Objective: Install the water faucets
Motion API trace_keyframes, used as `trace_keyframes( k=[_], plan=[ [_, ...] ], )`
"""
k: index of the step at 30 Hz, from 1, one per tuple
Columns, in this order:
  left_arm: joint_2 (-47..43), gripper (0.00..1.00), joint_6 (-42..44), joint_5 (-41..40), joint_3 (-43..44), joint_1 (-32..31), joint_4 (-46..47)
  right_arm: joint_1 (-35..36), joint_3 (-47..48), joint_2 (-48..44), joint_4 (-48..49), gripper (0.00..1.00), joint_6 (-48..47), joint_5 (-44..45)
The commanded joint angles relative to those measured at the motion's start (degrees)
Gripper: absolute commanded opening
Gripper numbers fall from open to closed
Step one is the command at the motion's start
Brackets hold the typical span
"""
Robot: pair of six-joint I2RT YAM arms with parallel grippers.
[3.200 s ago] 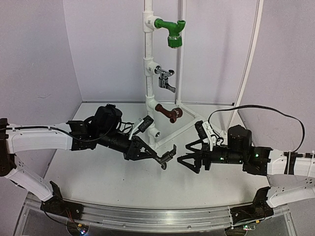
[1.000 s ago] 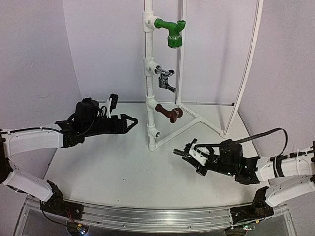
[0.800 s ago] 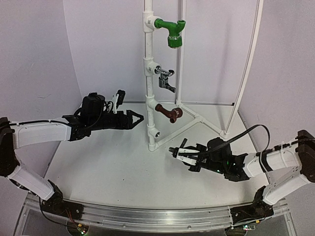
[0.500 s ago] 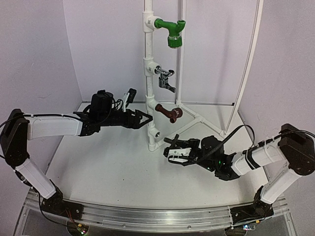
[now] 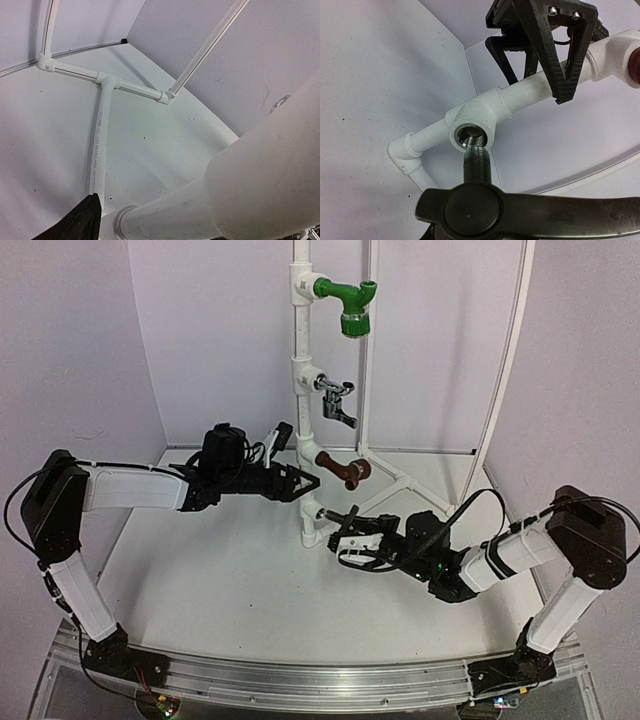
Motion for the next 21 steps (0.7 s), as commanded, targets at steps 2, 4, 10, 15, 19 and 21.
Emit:
trace_keyframes(
  k=[2, 4, 10, 15, 19, 21],
  plan=[
    [1.2, 0.68, 1.3, -0.5, 2.6, 0.3, 3.4, 0.2, 2.6, 3.0, 11.8, 0.00, 0.6, 1.5],
    [0.9, 0.63, 1.3, -1.7, 2.0, 0.3, 4.0, 0.6, 2.4, 3.5, 13.9, 0.00, 0.5, 2.3],
    [0.2, 0.52, 0.9, -4.9, 0.4, 0.1, 7.1, 2.0, 2.2, 4.1, 14.7, 0.00, -0.3, 4.5],
    [0.0, 0.39, 1.2, -11.1, -0.2, -2.0, 9.2, 2.2, 1.2, 3.7, 15.0, 0.00, 0.4, 6.0],
    [0.2, 0.24, 1.9, -15.6, -0.6, -3.9, 9.9, 2.8, -0.1, 3.4, 15.2, 0.00, 1.9, 8.2],
    [0.5, 0.21, 2.1, -17.1, -0.5, -4.6, 10.3, 3.1, -0.6, 3.7, 15.8, 0.00, 2.5, 9.3]
  ],
)
